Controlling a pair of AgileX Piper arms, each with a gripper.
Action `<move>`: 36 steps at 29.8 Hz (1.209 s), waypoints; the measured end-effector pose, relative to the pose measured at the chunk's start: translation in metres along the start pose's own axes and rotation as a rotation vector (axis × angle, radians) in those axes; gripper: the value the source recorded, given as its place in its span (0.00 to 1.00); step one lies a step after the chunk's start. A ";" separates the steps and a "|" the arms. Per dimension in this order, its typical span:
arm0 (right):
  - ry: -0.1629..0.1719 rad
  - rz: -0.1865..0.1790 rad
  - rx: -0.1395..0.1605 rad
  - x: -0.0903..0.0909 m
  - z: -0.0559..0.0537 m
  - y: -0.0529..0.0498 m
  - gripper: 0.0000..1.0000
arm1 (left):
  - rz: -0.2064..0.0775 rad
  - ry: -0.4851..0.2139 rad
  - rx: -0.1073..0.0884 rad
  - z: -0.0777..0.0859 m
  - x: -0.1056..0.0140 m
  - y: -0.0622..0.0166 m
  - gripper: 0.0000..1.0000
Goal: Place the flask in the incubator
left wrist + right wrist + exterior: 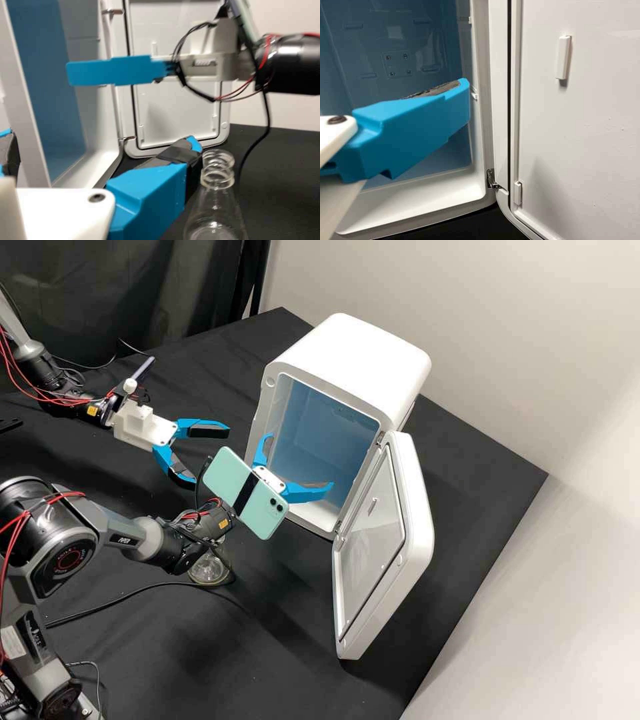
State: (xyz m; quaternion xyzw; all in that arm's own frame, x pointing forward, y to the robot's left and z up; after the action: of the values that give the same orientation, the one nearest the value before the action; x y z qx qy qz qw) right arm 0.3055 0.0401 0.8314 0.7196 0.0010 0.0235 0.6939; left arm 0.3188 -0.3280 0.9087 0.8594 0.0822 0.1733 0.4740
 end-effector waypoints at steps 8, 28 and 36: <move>0.000 0.000 0.000 0.000 0.000 0.000 1.00 | -0.038 -0.046 0.114 -0.004 -0.008 -0.0188 1.00; 0.000 0.000 0.000 0.000 0.000 0.000 1.00 | -0.036 -0.172 0.181 -0.009 -0.070 -0.0256 1.00; 0.000 0.000 0.000 0.000 0.000 0.000 1.00 | -0.009 -0.212 0.166 0.003 -0.077 -0.0199 1.00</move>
State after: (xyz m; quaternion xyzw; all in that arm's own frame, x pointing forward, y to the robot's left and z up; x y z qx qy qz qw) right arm 0.3055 0.0401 0.8314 0.7196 0.0010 0.0235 0.6939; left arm 0.2491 -0.3436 0.8733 0.9088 0.0497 0.0718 0.4081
